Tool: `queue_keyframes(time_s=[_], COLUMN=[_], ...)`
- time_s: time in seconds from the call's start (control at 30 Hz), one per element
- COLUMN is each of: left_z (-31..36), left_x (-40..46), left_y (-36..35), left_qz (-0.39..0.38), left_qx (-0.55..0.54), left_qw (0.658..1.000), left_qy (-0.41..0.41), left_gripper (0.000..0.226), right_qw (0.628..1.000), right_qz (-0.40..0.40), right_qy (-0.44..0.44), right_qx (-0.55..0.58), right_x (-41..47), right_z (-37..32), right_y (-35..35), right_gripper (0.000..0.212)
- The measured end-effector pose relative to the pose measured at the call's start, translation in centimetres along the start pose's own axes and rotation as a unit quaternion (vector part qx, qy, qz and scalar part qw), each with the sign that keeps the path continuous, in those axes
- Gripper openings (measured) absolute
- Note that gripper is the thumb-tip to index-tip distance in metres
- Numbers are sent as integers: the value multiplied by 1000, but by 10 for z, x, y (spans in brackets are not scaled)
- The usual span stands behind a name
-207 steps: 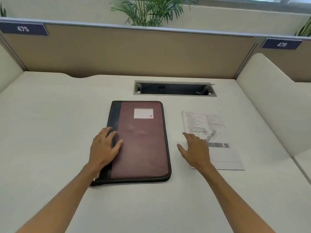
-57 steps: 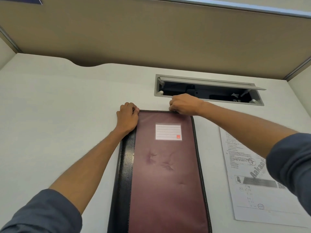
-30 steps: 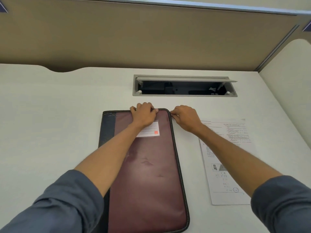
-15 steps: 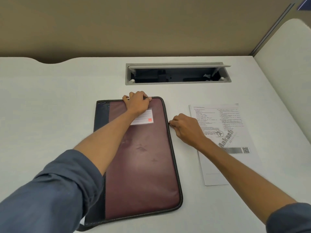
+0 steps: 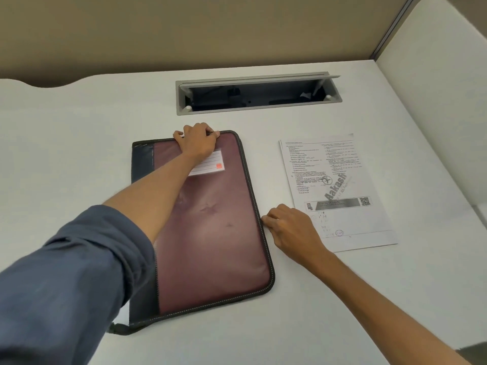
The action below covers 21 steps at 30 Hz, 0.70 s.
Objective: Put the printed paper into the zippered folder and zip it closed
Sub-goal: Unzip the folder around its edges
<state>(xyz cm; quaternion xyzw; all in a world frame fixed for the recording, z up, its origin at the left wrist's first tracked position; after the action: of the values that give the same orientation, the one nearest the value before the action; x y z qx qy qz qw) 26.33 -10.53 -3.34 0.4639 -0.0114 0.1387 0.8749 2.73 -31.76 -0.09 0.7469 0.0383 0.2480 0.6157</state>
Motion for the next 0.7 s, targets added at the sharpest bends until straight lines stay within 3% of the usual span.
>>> queue_keyframes(time_s=[0.43, 0.5, 0.57, 0.7], left_z=[17, 22, 28, 39], left_x=[-3, -15, -38, -117], left_y=[21, 24, 29, 42], left_qz=[-5, -3, -14, -114], left_qx=[-1, 66, 103, 67], left_qw=[999, 998, 988, 940], left_qy=[49, -4, -111, -315], left_gripper=[15, 24, 36, 50], right_qw=[999, 998, 996, 992], right_qz=[-7, -1, 10, 17], right_qy=[-51, -68, -83, -118], right_qx=[-15, -16, -8, 26], right_x=[-73, -76, -76, -76], right_z=[-32, -36, -38, -39], right_y=[19, 20, 21, 19], right_gripper=[24, 24, 22, 16])
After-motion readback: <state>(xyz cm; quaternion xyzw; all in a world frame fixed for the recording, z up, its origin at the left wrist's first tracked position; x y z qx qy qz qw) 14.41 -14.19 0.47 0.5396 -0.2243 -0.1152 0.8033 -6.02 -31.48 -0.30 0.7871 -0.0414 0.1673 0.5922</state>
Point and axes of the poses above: each hand's wrist, its own x-axis towards the middle knuckle, its own y-axis out of the back of the hand, z = x × y, the point moved 1 cm from there along x, towards the middle knuckle, and after that the axes turned 14 degrees about z, right-handed, at the moved point
